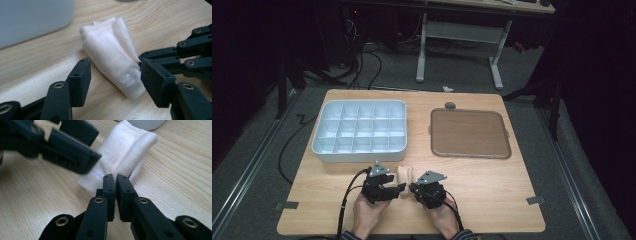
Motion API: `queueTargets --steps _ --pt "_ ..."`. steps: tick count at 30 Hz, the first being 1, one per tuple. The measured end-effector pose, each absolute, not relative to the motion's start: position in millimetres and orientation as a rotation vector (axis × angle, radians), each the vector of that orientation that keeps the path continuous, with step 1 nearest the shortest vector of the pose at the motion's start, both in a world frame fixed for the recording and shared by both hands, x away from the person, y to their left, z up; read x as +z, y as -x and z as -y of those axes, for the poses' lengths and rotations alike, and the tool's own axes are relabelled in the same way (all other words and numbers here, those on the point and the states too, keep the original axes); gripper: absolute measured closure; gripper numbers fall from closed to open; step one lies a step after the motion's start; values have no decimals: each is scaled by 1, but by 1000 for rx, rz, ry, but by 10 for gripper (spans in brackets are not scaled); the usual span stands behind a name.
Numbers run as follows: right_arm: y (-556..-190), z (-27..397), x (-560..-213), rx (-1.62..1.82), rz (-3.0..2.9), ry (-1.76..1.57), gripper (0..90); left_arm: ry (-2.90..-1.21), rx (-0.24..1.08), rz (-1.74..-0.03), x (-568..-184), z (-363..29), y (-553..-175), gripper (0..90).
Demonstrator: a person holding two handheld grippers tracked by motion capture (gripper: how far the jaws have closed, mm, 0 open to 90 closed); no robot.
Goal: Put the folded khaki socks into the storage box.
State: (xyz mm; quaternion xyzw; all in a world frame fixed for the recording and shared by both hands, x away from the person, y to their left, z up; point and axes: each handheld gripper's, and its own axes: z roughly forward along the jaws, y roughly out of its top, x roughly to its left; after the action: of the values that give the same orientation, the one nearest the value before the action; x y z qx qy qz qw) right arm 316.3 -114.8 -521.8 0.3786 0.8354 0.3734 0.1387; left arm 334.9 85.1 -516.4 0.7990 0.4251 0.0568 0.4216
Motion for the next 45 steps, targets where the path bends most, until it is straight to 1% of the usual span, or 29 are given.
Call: queueTargets --steps 3,8,13,17,23,26,28,33,41,45 --pt "-316 115 -522 1078 -2417 -1095 853 -1963 119 -1116 -522 -81 -333 444" --pt "-316 115 -522 1078 -2422 -1098 853 -1987 141 -1131 -523 -78 -336 505" --pt "-318 115 -523 1080 -2418 -1094 854 -1989 141 -1161 -525 -78 -340 521" --pt "-320 115 -525 1086 -2415 -1095 855 -1987 170 -1168 -527 -77 -341 530" --pt "-324 116 -525 1090 -2410 -1113 851 -2038 191 -1145 -523 -76 -346 534" --pt "-323 116 -524 1101 -2394 -1118 814 -2025 178 -1143 -522 -80 -347 499" --pt "-323 117 -523 1113 -2380 -1120 764 -2021 171 -1137 -521 -83 -350 460" --pt "-321 122 -519 1144 -2349 -1137 674 -1986 147 -1130 -514 -83 -354 412" --pt "-314 141 -509 1182 -2291 -1159 618 -1983 135 -1140 -507 -73 -367 368" --pt "-313 161 -505 1170 -2238 -1182 606 -1971 116 -1156 -509 -74 -374 357"
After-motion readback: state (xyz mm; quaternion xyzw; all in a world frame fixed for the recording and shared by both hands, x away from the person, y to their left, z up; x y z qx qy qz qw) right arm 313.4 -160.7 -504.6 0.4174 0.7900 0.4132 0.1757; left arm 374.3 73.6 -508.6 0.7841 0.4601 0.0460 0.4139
